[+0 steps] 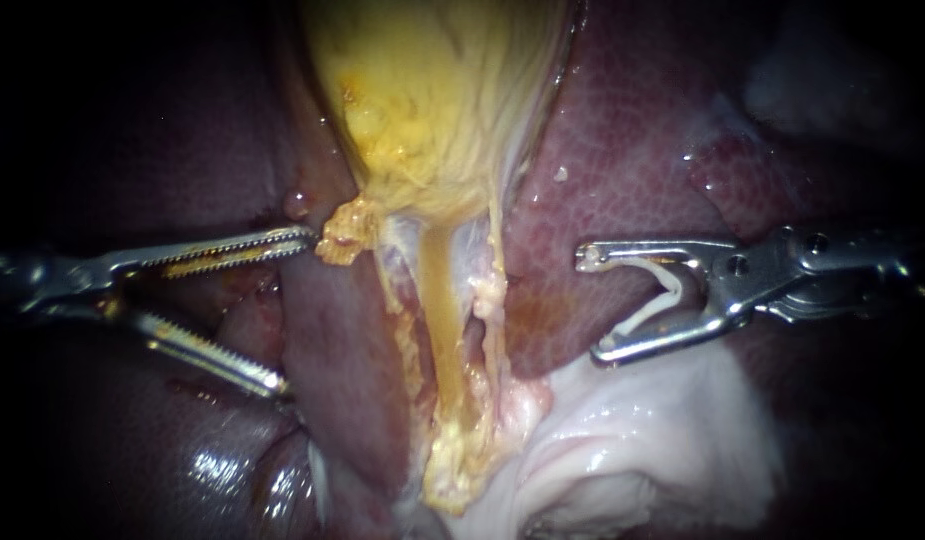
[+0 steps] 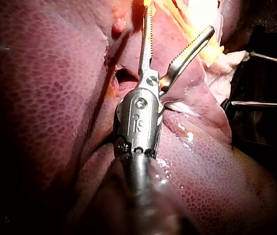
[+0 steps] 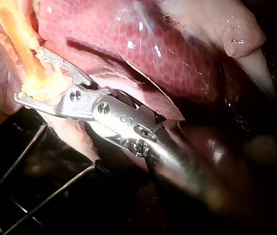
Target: Grabbing gallbladder
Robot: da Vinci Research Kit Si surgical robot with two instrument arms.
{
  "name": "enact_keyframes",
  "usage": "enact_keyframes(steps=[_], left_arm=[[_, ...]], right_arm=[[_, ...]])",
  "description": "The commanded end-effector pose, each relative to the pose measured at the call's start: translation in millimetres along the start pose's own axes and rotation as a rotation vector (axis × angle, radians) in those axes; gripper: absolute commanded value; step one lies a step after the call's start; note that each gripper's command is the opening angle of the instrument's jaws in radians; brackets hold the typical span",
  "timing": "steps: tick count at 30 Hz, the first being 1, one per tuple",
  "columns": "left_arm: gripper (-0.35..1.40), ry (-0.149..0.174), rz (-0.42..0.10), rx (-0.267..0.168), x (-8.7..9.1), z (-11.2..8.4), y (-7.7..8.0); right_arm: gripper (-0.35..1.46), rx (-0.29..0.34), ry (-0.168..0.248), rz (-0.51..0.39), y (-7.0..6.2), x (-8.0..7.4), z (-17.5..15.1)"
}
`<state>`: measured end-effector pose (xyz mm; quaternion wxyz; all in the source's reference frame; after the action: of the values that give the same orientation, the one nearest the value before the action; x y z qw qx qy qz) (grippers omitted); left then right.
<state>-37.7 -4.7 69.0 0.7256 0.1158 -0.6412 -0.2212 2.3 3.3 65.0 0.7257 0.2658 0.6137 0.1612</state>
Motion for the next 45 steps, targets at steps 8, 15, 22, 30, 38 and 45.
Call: enact_keyframes(steps=[8, 15, 22, 30, 38, 45], left_arm=[[0.81, 0.005, -0.037, -0.048, 0.1, 0.3, 0.8], [0.69, 0.003, -0.151, -0.088, 0.8, 2.2, 2.3], [0.31, -0.006, -0.286, -0.099, 1.4, 3.8, 3.2], [-0.35, -0.016, -0.387, -0.123, 1.3, 2.9, 3.2], [-0.35, 0.005, -0.410, -0.130, 1.5, 2.8, 3.1], [-0.35, 0.005, -0.411, -0.130, 1.4, 2.8, 3.0]], right_arm=[[0.60, 0.000, 0.000, 0.000, 0.0, 0.0, 0.0], [0.60, -0.001, 0.000, 0.000, 0.1, -0.1, 0.0], [0.60, -0.001, 0.000, 0.000, 0.1, -0.1, 0.0], [0.60, -0.001, 0.000, 0.001, 0.1, -0.1, 0.0], [0.60, -0.001, 0.000, 0.000, 0.1, -0.1, 0.0], [0.60, -0.001, 0.000, 0.000, 0.1, -0.1, 0.0]])
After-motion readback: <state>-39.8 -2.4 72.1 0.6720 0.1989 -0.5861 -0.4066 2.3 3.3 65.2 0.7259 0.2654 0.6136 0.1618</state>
